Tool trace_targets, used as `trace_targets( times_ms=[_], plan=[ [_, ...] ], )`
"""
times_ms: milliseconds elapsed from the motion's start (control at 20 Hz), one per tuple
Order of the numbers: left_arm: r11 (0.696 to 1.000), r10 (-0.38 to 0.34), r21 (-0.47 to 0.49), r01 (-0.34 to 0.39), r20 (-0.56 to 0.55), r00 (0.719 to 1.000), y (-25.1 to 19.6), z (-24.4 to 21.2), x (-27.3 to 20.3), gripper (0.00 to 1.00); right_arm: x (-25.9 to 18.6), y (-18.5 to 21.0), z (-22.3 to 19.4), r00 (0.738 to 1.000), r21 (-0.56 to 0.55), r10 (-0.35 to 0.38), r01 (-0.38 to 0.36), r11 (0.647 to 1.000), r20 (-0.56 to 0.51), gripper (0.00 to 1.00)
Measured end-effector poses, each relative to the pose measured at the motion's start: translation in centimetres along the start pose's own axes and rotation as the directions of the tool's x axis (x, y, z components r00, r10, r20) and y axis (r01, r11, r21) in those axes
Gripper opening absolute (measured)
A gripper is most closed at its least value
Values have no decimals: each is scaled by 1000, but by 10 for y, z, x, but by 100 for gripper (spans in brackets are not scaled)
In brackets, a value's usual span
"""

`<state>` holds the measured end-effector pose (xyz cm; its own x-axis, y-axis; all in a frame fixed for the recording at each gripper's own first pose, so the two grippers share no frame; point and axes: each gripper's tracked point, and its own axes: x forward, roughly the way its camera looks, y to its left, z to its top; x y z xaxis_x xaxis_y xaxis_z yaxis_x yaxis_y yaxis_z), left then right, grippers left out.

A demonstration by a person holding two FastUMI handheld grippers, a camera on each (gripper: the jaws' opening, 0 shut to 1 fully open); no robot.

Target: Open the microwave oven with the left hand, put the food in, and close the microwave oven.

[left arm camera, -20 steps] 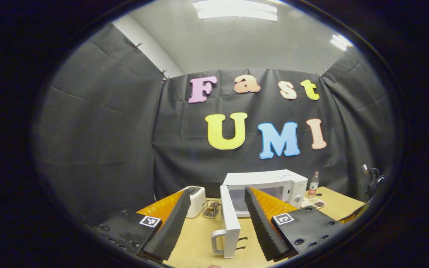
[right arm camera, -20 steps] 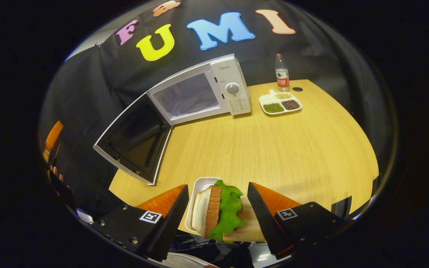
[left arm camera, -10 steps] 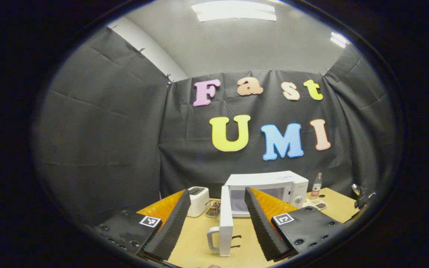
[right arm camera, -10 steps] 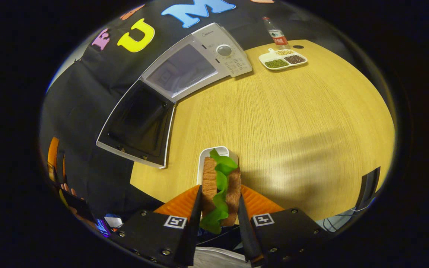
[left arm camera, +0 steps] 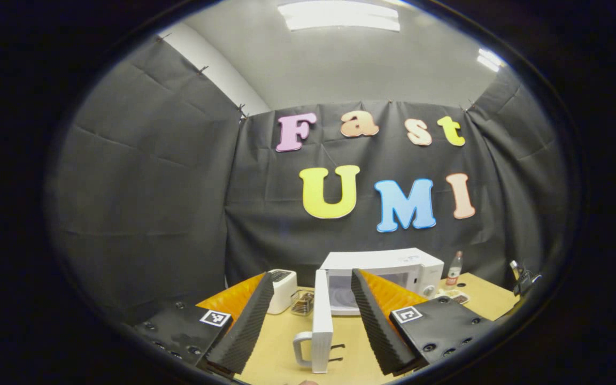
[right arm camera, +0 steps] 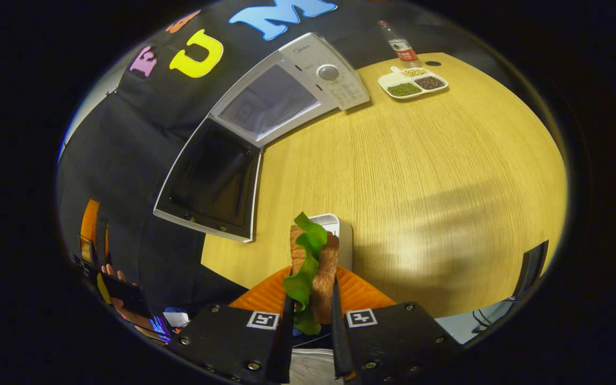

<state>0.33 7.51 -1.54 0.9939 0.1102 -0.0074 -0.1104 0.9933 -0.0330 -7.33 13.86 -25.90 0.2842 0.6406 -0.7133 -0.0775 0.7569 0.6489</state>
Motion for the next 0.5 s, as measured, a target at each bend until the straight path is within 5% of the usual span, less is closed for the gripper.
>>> trace_targets(
  times_ms=[500],
  plan=[
    [999,-37,-17,37,40,999,28,13,47,98,19,62,81,972,15,19,-23,1000,233,31]
  ],
)
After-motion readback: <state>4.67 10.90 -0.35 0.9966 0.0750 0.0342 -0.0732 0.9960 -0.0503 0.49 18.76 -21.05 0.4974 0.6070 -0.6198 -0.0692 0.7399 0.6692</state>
